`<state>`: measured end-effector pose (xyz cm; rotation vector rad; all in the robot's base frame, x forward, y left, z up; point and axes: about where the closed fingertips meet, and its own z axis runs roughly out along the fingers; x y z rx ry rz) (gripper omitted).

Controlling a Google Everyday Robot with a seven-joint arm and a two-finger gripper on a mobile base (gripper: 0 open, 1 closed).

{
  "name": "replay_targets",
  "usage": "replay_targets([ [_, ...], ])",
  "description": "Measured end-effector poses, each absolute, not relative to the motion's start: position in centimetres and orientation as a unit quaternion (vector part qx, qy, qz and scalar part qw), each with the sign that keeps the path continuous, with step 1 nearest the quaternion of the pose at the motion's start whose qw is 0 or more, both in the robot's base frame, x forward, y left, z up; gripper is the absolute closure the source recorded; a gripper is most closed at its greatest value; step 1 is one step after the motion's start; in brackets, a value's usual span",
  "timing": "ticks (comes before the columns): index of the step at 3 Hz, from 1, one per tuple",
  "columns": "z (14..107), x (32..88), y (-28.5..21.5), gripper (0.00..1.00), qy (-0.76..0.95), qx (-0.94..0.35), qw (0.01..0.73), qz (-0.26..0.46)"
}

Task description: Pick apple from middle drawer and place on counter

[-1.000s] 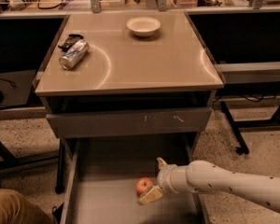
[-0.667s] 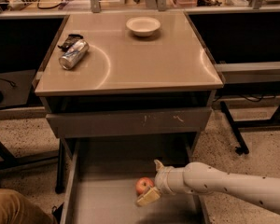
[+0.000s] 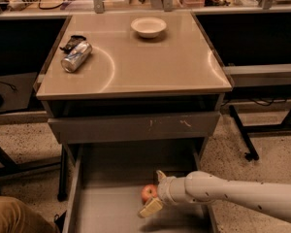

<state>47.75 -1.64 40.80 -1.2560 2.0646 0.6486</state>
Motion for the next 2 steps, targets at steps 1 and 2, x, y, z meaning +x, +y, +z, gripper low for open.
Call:
replay_targets([
  [1,39.5,47.8,-1.3,0.0,0.785,-0.476,0.307,0.251],
  [2,38.3,47.8,-1.0,0.0,0.787,-0.477,0.298,0.253],
])
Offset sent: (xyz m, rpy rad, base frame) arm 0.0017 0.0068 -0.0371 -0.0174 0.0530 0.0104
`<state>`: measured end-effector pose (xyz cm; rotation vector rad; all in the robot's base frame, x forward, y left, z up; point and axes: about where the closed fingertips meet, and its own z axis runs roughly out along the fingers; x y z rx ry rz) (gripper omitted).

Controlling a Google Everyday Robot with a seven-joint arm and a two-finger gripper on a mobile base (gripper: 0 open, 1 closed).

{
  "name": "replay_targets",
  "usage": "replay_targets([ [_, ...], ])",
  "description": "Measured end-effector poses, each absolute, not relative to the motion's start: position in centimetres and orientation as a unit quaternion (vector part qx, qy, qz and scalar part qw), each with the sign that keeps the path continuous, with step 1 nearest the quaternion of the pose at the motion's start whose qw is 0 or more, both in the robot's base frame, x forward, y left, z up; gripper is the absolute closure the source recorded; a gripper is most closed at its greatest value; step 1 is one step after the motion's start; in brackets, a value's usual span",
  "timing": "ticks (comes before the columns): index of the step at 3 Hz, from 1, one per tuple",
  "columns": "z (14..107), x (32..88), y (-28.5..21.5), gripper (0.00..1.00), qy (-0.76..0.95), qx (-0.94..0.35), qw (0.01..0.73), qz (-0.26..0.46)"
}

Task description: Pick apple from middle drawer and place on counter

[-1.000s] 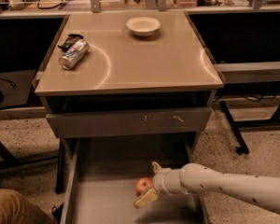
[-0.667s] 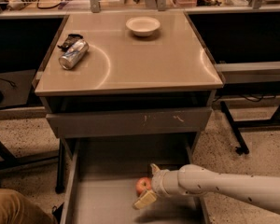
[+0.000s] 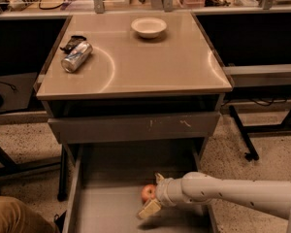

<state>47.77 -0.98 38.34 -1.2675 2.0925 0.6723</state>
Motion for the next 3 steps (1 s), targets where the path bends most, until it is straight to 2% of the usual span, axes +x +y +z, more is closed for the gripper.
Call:
replay_targets([
  [1,37.25,47.67,-0.98,0.0,0.792,-0.476,0.286,0.253],
  [2,37.25,47.67,-0.98,0.19,0.792,-0.476,0.286,0.253],
  [3,37.25,47.67,-0.98,0.42,0.792,-0.476,0.286,0.253],
])
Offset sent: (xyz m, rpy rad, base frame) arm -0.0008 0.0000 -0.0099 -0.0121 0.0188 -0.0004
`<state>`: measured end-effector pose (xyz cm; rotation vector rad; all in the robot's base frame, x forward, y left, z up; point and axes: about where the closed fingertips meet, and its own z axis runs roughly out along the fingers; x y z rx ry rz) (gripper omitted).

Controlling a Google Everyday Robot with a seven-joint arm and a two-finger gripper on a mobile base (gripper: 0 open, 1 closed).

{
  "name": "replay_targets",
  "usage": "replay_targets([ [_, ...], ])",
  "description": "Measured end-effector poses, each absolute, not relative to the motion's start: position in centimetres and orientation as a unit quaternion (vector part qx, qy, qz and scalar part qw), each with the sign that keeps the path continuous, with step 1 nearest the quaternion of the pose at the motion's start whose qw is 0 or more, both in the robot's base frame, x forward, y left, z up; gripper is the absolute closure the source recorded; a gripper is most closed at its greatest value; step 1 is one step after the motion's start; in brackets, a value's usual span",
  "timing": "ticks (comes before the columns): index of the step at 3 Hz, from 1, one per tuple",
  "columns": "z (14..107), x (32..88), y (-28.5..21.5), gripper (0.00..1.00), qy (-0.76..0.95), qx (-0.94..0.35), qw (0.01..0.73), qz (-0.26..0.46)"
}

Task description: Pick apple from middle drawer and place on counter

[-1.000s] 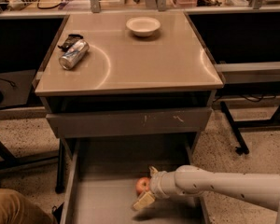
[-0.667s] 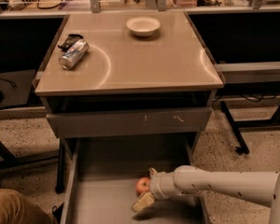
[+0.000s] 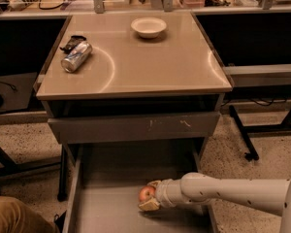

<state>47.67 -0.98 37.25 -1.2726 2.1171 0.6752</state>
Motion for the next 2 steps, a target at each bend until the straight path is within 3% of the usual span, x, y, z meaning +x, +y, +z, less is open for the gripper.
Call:
replay_targets([
  [2,38.3,47.5,-0.9,0.89,0.788,-0.478,0.292,0.254],
])
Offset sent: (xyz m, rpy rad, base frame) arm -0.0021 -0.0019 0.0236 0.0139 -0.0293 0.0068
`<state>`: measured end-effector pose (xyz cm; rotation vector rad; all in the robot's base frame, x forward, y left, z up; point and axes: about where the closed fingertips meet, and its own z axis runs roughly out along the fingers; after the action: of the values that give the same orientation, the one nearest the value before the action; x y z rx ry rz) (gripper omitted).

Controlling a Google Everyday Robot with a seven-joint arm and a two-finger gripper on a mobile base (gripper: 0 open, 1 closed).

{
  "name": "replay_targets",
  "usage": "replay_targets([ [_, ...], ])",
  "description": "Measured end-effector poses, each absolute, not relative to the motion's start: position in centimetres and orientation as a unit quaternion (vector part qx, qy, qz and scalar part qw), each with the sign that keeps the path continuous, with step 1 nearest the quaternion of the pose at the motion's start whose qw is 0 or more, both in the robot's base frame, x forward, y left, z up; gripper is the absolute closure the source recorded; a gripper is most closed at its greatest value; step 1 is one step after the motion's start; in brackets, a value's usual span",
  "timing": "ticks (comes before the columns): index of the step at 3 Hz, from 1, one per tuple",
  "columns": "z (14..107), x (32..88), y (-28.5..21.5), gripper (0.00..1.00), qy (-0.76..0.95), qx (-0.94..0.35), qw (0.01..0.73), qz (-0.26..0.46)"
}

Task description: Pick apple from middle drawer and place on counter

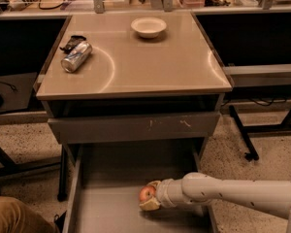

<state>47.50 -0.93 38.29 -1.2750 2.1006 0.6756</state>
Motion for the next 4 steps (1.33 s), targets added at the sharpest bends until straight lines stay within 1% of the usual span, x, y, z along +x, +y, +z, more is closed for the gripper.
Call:
replay_targets([
  [1,43.4,46.5,-0.8,1.0,0.782,-0.478,0.324,0.235],
  [2,50.3,44.6,-0.8,1.0,0.771,-0.488,0.359,0.196],
  [3,53.4,45.5,-1.3,1.0,0.76,-0.505,0.373,0.166],
  [4,53.4,45.5,-1.3,1.0,0.76,-0.505,0.373,0.166],
])
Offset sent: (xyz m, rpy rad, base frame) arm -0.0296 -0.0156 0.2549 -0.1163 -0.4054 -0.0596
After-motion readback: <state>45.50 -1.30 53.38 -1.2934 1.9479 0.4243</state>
